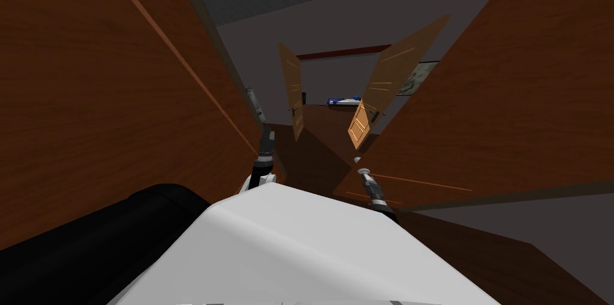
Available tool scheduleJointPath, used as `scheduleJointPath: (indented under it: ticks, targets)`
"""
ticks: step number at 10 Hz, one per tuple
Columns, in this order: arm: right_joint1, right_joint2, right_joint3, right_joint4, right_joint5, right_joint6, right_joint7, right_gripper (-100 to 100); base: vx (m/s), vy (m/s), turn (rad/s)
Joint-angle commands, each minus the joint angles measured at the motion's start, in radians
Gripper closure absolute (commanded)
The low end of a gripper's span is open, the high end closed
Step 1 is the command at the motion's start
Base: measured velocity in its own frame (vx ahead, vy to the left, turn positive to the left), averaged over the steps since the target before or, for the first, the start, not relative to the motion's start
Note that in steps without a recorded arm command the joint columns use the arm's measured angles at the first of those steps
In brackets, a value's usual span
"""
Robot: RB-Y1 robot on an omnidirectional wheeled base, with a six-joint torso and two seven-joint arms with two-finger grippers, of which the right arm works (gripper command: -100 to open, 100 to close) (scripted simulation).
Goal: Pull the door open
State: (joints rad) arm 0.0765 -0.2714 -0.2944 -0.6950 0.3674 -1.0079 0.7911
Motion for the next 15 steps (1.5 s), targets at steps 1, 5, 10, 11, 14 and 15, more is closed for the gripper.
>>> scheduleJointPath:
  ticks: [1,5,10,11,14,15]
  targets:
    - [-0.001,0.004,0.012,0.001,-0.014,0.004,-0.048,100,-0.055,-0.026,0.051]
    - [-0.008,0.002,0.029,0.005,-0.048,0.009,-0.142,100,-0.042,-0.021,0.049]
    - [-0.017,-0.001,0.053,0.010,-0.097,0.018,-0.271,100,-0.044,-0.021,0.054]
    - [-0.017,-0.001,0.053,0.010,-0.097,0.018,-0.283,100,-0.035,-0.018,0.026]
    - [-0.022,-0.002,0.066,0.012,-0.123,0.023,-0.360,100,-0.029,-0.018,0.039]
    - [-0.025,-0.003,0.073,0.014,-0.136,0.025,-0.386,100,-0.043,-0.034,0.083]
